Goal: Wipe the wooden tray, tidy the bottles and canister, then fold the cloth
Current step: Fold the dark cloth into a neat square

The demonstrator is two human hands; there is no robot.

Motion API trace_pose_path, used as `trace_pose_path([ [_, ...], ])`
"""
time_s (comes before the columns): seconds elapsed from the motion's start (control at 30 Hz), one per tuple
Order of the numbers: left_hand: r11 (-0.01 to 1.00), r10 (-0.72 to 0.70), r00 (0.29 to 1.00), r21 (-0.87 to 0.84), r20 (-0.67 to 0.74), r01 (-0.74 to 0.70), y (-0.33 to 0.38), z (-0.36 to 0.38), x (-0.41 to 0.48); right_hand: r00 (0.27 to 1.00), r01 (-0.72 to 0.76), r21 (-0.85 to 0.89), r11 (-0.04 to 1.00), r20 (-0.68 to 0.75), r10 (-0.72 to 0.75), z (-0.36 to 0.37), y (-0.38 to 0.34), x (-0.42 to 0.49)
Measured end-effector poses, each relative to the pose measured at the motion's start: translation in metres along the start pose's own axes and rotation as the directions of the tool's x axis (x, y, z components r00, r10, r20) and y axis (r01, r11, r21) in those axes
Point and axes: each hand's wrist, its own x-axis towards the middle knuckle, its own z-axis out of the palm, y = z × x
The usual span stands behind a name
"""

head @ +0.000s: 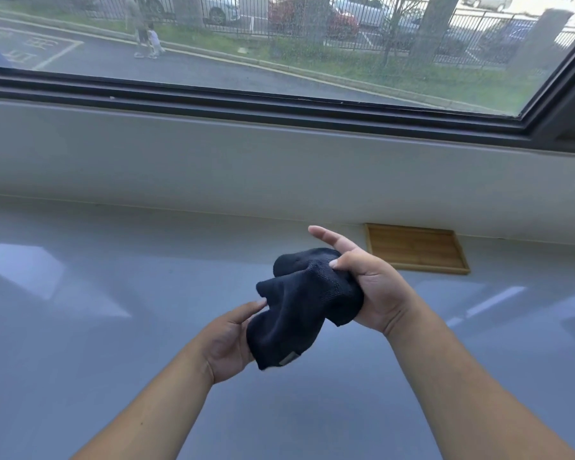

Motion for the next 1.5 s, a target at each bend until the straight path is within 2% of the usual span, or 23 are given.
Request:
trace_pose_path([
  [0.07, 0.983, 0.128, 0.987, 0.148, -0.100, -0.113, 0.010, 0.005, 0.001, 0.995, -0.014, -0.099, 0.995, -0.095, 0.005, -0.012, 0.005, -0.005],
  [0.17, 0.935, 0.305, 0.907, 0.273, -0.290, -0.227, 0.031, -0.005, -0.004, 0.963, -0.107, -0.397, 0.912, -0.271, -0.005, -0.037, 0.010, -0.012],
  [0.23, 0.865, 0.393, 0.872, 0.439, -0.291, -0.244, 0.045, -0.018, -0.012, 0.939, -0.181, -0.569, 0.802, -0.343, -0.031, -0.051, 0.013, -0.015],
  [0.33, 0.674, 0.454, 0.862, 0.719, -0.226, -0.167, 0.058, -0.025, -0.021, 0.920, -0.243, -0.687, 0.684, -0.386, -0.061, -0.060, 0.013, -0.015],
  [0.37, 0.600, 0.477, 0.852, 0.789, -0.217, -0.135, 0.060, -0.025, -0.022, 0.915, -0.267, -0.747, 0.609, -0.396, -0.084, -0.061, 0.013, -0.013],
  [0.47, 0.356, 0.556, 0.799, 0.934, -0.230, 0.022, 0.063, -0.021, -0.019, 0.895, -0.357, -0.907, 0.225, -0.401, -0.197, -0.060, 0.010, -0.007],
  [0.5, 0.281, 0.590, 0.772, 0.957, -0.235, 0.076, 0.064, -0.019, -0.018, 0.888, -0.366, -0.921, 0.136, -0.389, -0.245, -0.059, 0.010, -0.006],
  [0.6, 0.075, 0.715, 0.680, 0.984, -0.164, 0.159, 0.061, -0.012, -0.017, 0.864, -0.374, -0.927, 0.000, -0.349, -0.363, -0.056, 0.013, -0.006],
  [0.63, 0.040, 0.734, 0.663, 0.984, -0.145, 0.171, 0.059, -0.008, -0.017, 0.853, -0.389, -0.921, 0.008, -0.364, -0.374, -0.055, 0.016, -0.006],
  [0.67, 0.040, 0.738, 0.658, 0.983, -0.151, 0.180, 0.057, -0.002, -0.017, 0.842, -0.398, -0.914, 0.076, -0.397, -0.365, -0.052, 0.019, -0.006],
  [0.73, 0.114, 0.715, 0.665, 0.975, -0.215, 0.193, 0.051, 0.012, -0.015, 0.826, -0.386, -0.860, 0.333, -0.483, -0.290, -0.041, 0.031, -0.005],
  [0.83, 0.341, 0.613, 0.733, 0.935, -0.295, 0.091, 0.039, 0.037, -0.009, 0.847, -0.327, -0.706, 0.629, -0.514, -0.137, -0.017, 0.056, -0.001],
  [0.9, 0.558, 0.492, 0.815, 0.830, -0.308, -0.023, 0.030, 0.053, -0.004, 0.883, -0.286, -0.621, 0.730, -0.467, -0.051, -0.005, 0.072, 0.001],
  [0.93, 0.623, 0.453, 0.841, 0.780, -0.294, -0.063, 0.027, 0.057, -0.001, 0.898, -0.272, -0.589, 0.761, -0.439, -0.019, -0.001, 0.077, 0.002],
  [1.0, 0.687, 0.412, 0.876, 0.717, -0.250, -0.119, 0.022, 0.061, 0.002, 0.921, -0.232, -0.470, 0.852, -0.388, 0.037, 0.004, 0.083, 0.002],
  [1.07, 0.746, 0.355, 0.917, 0.647, -0.185, -0.158, 0.021, 0.062, 0.002, 0.940, -0.168, -0.257, 0.952, -0.332, 0.077, 0.006, 0.084, 0.001],
  [1.13, 0.788, 0.278, 0.958, 0.588, -0.072, -0.184, 0.023, 0.061, -0.002, 0.956, -0.100, -0.103, 0.990, -0.284, 0.067, 0.005, 0.082, -0.002],
  [1.2, 0.809, 0.297, 0.954, 0.541, -0.037, -0.230, 0.026, 0.057, -0.008, 0.960, -0.072, -0.056, 0.996, -0.276, 0.054, 0.004, 0.079, -0.003],
  [1.27, 0.772, 0.445, 0.878, 0.571, -0.174, -0.278, 0.027, 0.050, -0.012, 0.959, -0.076, -0.023, 0.997, -0.275, 0.067, 0.002, 0.076, -0.002],
  [1.33, 0.734, 0.534, 0.782, 0.635, -0.322, -0.241, 0.026, 0.039, -0.013, 0.964, -0.069, 0.027, 0.997, -0.256, 0.073, 0.002, 0.072, -0.001],
  [1.37, 0.757, 0.478, 0.814, 0.625, -0.330, -0.191, 0.025, 0.034, -0.014, 0.969, -0.058, 0.047, 0.997, -0.236, 0.067, 0.002, 0.070, 0.000],
  [1.43, 0.850, 0.240, 0.951, 0.515, -0.197, -0.108, 0.023, 0.025, -0.014, 0.977, -0.037, 0.072, 0.997, -0.206, 0.051, 0.001, 0.066, 0.001],
  [1.5, 0.901, 0.126, 0.990, 0.424, -0.054, -0.092, 0.019, 0.020, -0.012, 0.970, -0.049, 0.063, 0.997, -0.234, 0.062, -0.002, 0.066, 0.004],
])
